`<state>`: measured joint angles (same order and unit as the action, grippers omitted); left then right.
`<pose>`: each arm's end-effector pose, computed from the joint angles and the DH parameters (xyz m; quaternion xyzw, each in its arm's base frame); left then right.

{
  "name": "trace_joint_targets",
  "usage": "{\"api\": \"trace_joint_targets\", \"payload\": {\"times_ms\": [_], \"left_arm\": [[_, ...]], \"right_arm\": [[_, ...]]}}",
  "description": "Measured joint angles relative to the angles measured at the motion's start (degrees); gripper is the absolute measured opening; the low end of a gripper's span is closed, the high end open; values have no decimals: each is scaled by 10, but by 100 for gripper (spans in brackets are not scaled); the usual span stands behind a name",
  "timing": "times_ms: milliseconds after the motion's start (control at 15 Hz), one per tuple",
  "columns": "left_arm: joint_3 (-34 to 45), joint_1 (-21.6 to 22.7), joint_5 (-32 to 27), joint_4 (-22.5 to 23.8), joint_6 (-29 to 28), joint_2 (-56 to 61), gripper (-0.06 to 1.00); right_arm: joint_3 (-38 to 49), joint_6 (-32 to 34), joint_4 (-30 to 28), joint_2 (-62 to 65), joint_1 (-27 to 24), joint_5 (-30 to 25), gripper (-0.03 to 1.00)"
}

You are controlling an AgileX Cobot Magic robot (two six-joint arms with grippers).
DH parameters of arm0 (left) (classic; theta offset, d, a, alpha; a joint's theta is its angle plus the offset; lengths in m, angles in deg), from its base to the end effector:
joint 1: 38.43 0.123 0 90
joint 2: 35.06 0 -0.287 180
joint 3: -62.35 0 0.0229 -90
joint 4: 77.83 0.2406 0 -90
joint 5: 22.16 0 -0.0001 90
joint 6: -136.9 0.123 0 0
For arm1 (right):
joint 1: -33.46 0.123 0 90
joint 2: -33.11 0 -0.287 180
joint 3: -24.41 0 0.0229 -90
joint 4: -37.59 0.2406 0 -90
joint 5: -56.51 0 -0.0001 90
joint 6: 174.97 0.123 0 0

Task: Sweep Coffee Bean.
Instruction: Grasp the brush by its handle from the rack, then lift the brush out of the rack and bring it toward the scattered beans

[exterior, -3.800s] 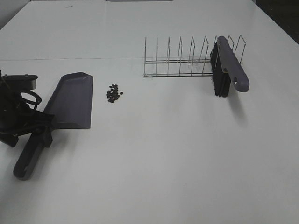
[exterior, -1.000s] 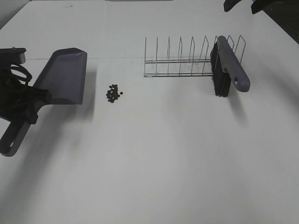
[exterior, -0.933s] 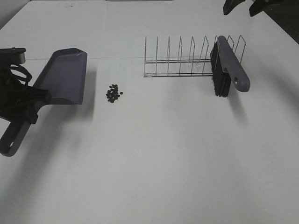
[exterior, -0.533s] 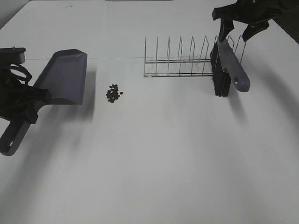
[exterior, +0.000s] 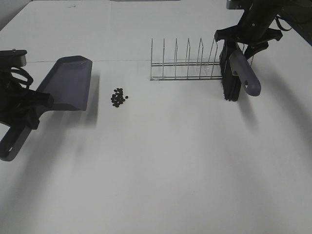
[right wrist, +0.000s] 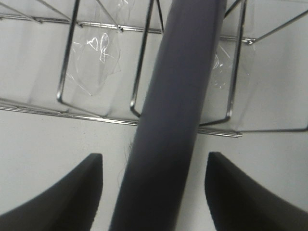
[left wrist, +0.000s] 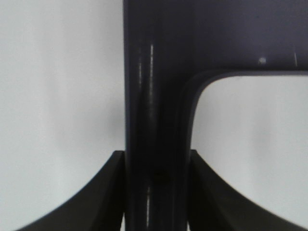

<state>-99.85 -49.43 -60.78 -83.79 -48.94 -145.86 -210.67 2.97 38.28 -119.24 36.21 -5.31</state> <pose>0.3240 -0.0711 0.1394 0.0080 0.9931 -0.0526 0.1046 0.5389 0.0272 0.1335 -0.0394 0.9826 0.0068 0.1814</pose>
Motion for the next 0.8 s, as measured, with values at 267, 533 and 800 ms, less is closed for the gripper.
{"api": "trace_joint_targets", "payload": {"times_ms": [267, 533, 800], "left_arm": [[0, 0, 0, 0, 0, 0, 32], [0, 0, 0, 0, 0, 0, 32], [0, 0, 0, 0, 0, 0, 32]], "right_arm": [[0, 10, -7, -8, -1, 0, 29], [-30, 44, -7, -7, 0, -28, 29], [-48, 54, -3, 35, -1, -35, 29]]}}
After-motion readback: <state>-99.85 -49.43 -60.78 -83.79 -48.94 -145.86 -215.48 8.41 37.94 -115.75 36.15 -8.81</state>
